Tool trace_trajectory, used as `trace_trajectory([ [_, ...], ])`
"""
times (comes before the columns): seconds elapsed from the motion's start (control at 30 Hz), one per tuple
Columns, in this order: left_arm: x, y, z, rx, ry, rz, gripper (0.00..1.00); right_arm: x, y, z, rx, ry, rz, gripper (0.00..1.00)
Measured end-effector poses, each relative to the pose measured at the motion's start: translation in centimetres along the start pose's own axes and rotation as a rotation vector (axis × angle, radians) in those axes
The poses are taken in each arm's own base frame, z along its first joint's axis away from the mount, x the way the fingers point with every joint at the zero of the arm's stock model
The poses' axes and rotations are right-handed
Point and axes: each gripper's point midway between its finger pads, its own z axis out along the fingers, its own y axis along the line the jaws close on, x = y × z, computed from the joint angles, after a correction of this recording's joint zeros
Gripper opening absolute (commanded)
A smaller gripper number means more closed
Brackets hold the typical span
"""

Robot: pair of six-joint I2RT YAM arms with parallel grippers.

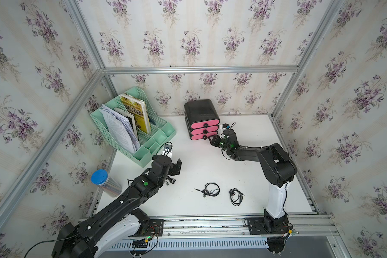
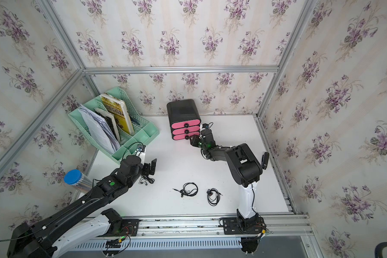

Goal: Place the wired earphones into the drawer by color
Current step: Open the drawer in the storage box.

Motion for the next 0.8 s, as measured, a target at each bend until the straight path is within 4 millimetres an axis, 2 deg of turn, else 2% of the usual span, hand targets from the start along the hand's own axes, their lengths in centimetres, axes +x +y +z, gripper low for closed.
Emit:
trace_trajectory([
  [0.3, 0.0, 0.0, 0.0, 0.000, 0.000, 0.000, 0.99, 1.2, -0.2, 2.1, -0.051, 0.018, 0.098, 0.51],
  [0.8, 0.0, 0.0, 0.0, 0.000, 0.000, 0.000, 0.99, 1.1, -0.3, 4.8, -0.102, 0.004, 0.184, 0.47],
])
